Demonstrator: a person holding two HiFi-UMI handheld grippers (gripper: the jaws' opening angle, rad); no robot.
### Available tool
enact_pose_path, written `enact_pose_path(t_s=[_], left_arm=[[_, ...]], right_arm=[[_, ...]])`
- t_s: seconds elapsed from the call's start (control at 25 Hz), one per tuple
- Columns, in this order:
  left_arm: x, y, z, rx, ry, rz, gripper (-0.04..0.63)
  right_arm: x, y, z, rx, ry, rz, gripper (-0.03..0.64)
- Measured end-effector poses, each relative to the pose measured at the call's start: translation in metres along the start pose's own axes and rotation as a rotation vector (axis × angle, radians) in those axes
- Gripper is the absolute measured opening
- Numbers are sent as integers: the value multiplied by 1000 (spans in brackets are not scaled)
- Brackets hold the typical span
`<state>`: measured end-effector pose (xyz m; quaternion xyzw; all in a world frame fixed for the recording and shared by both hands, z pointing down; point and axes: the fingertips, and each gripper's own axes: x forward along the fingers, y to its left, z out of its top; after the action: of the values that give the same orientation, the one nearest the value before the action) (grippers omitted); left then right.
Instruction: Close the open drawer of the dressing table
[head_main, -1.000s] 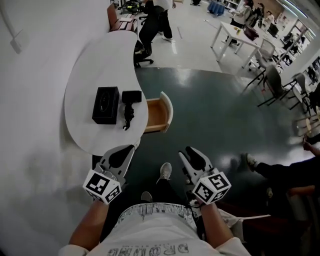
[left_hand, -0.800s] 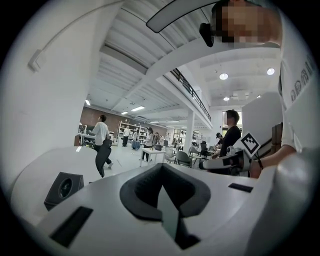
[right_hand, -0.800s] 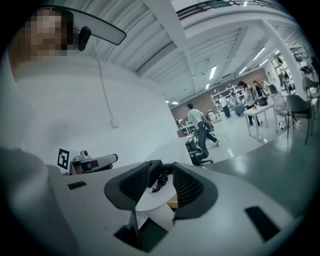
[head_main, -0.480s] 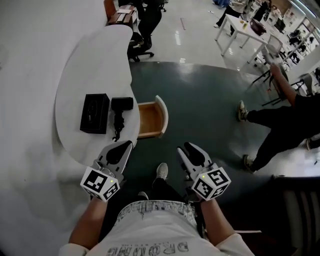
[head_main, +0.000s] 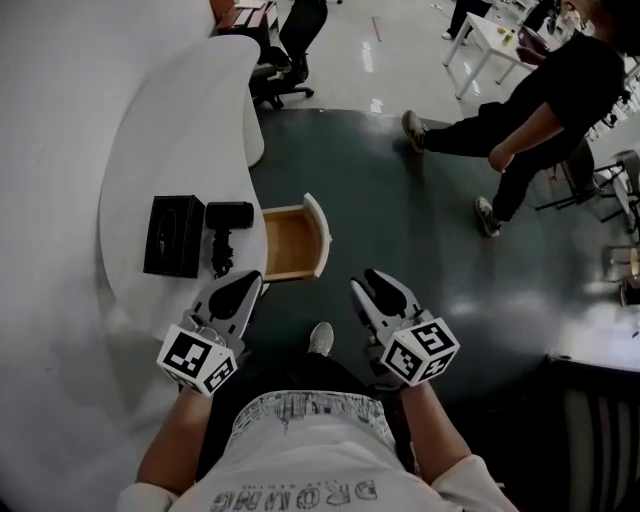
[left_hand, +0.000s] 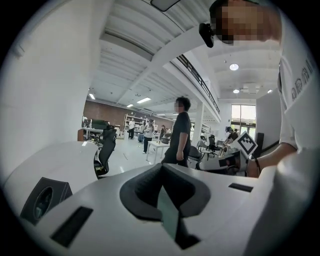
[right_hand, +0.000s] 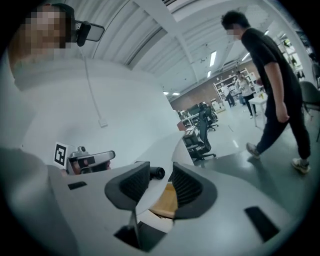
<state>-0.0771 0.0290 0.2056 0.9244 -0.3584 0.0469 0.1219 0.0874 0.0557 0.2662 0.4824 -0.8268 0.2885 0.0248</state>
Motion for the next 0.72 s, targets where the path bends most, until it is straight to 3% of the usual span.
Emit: enact_pose_path(t_s=[0.4, 0.72], left_arm=[[56, 6, -25, -6, 82, -25, 15], [87, 25, -54, -13, 167, -69, 15]], right_arm=[[34, -56, -4, 57, 38, -2, 144], [71, -96, -36, 142, 89, -22, 138]])
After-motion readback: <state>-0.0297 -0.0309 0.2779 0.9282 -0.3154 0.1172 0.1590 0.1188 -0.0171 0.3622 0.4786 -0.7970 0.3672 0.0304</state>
